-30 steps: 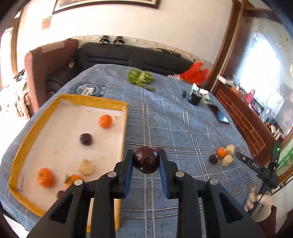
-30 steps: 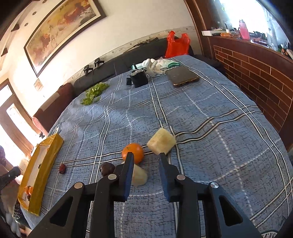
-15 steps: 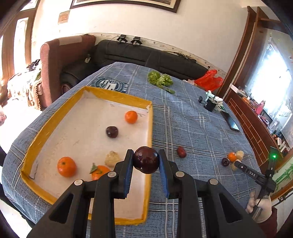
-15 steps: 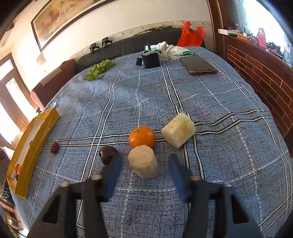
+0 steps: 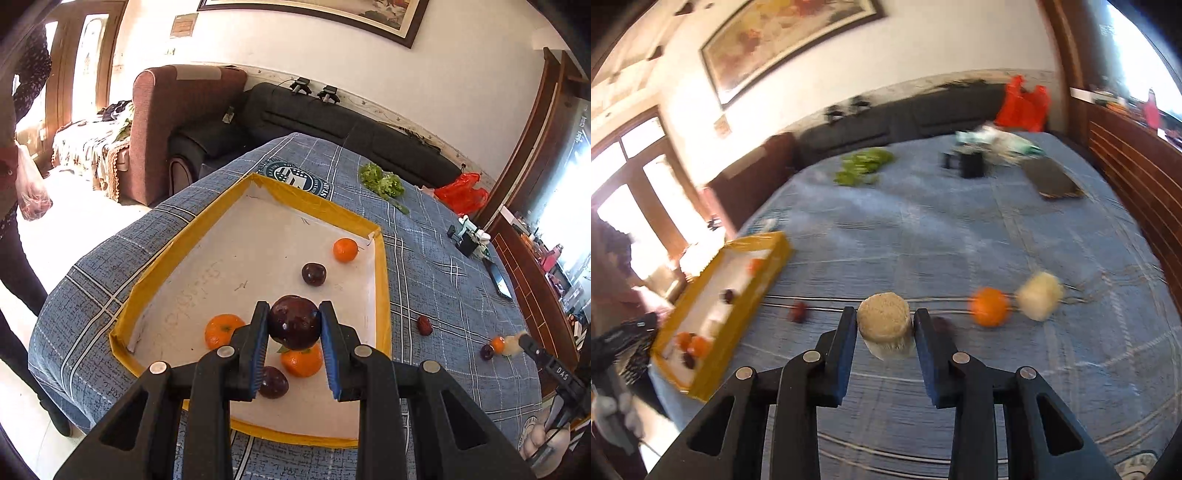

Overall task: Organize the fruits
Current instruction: 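Carry the plum and pale cube over the tray and open both grippers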

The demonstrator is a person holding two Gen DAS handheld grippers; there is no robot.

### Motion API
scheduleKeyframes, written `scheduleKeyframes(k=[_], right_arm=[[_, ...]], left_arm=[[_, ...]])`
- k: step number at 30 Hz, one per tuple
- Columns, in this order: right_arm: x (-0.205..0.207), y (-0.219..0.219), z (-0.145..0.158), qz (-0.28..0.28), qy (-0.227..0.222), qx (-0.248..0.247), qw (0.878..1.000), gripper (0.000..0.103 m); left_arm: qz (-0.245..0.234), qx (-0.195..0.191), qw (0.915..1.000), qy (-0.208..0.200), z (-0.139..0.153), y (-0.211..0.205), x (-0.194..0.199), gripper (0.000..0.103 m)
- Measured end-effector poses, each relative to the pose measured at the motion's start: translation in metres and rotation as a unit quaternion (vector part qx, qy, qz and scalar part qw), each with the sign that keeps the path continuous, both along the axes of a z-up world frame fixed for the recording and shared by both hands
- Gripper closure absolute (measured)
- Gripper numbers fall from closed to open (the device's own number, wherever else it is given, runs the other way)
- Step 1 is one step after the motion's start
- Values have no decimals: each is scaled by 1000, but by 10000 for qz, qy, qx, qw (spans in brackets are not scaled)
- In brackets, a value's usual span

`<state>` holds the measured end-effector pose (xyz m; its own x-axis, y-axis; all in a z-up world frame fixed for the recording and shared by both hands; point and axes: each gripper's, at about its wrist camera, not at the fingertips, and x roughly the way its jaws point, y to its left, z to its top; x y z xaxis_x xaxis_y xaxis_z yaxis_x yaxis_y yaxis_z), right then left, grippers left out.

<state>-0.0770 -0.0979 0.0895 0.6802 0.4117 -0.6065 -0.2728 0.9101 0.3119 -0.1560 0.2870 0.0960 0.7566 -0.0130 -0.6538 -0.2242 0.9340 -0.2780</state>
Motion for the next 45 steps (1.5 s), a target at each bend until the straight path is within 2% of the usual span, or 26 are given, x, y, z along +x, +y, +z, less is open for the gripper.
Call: scheduleKeyframes(k=[3,6,10,12,14,17,21,25,27,32,37,40,45], right_arm=[[0,51,9,704,-99,140,9974,68],[3,109,10,1511,-30,218,9883,68],[1,176,7,2304,173,289,9725,68],[-4,208,5,2743,293,393,9604,68],[-10,232,2,3097,409,482,9487,68],[-17,257,4,3403,445,600,9373,68],[-1,277,18,3423,510,842,9344,68],[6,253,19,3310,346,775,9398,67],[8,245,5,3183,406,577,9454,67],[25,231,-30,2867,820,474,9533,67],[30,226,-26,2643,596,249,9623,67],[29,231,-24,2623,519,86,9635,67],[33,253,-32,2609,421,-446,9634,67]], left_arm=[[74,145,9999,9,4,2,-6,77],[345,241,9991,59,8,15,-12,77],[804,61,9967,89,10,42,-22,77],[993,31,9950,108,11,52,-27,77],[1123,45,9936,140,10,59,-32,77],[1239,34,9921,206,9,66,-34,77],[1330,252,9905,239,23,72,-26,77],[1190,503,9915,147,38,65,-26,77],[1085,450,9928,241,31,60,-20,77],[805,177,9941,704,-7,48,9,77],[538,465,9942,813,-13,36,37,77],[386,608,9929,951,-20,34,59,77],[295,593,9905,1208,-41,39,94,77]])
